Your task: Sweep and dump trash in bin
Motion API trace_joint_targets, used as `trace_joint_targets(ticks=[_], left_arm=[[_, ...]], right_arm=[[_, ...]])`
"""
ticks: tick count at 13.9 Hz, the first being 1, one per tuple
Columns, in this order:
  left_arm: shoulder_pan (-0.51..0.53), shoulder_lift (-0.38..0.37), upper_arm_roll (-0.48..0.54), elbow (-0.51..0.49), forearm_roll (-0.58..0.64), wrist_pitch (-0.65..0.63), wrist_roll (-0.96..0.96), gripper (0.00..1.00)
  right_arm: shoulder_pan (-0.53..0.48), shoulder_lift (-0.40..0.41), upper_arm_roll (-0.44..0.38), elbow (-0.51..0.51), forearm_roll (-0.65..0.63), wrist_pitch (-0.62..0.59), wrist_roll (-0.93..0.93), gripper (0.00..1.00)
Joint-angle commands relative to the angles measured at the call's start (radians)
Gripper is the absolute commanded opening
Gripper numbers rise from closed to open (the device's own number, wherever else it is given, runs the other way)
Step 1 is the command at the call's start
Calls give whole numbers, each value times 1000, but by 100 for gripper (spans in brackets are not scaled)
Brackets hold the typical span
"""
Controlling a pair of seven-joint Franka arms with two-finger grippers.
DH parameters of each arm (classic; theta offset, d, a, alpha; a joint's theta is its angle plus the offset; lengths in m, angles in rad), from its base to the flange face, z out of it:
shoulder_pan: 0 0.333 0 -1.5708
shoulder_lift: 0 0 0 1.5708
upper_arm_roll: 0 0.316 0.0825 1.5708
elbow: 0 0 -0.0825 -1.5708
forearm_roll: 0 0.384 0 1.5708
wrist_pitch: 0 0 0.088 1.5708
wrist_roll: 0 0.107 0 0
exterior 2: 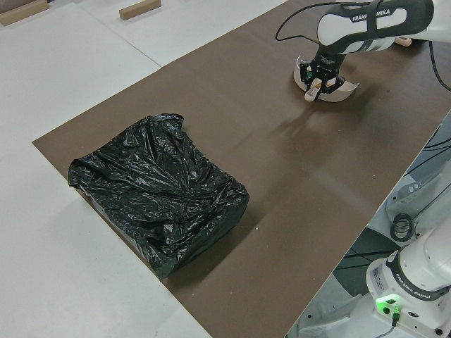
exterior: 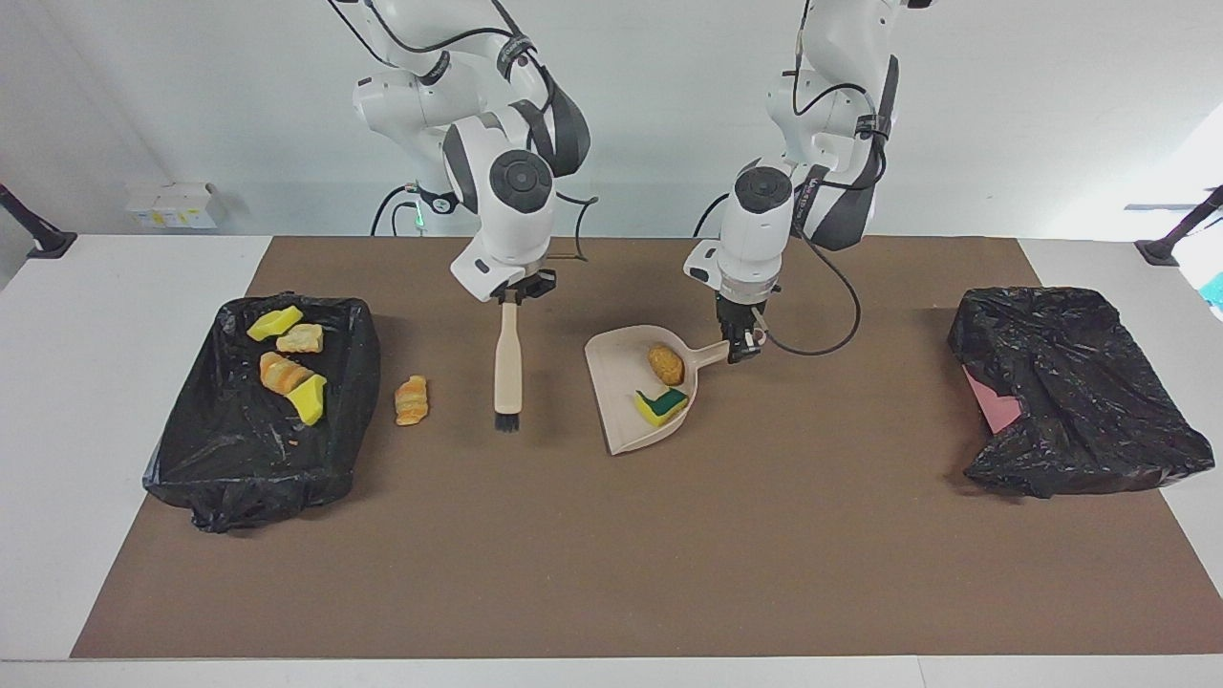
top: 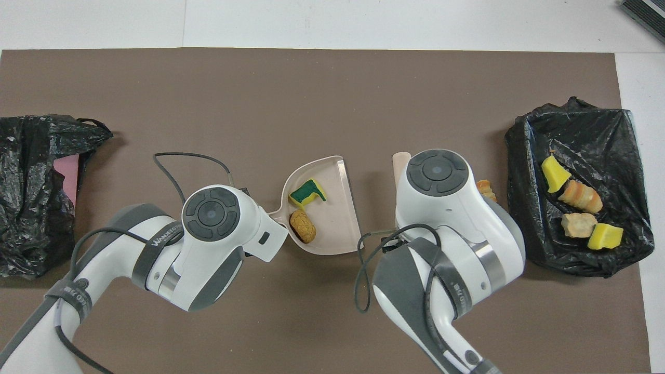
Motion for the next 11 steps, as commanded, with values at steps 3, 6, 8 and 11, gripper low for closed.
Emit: trace_joint_targets(ticks=[3,6,8,11], left_arm=[[7,-8,2,-21,12,29,-14,0],[9,-8,3,-21,12,26,-14,0],[9,-8,3,-21,12,25,-14,0],[9,-8,3,-21,12,23,-14,0]], right_arm=[[-124,17,12,-46,-174,10,-49,0],[-169,28,12,-88,-231,21,-43,0],[-172,19,11,-112,-257,24,-45,0],[-199,33,15,-144,-290,40,-40,0]])
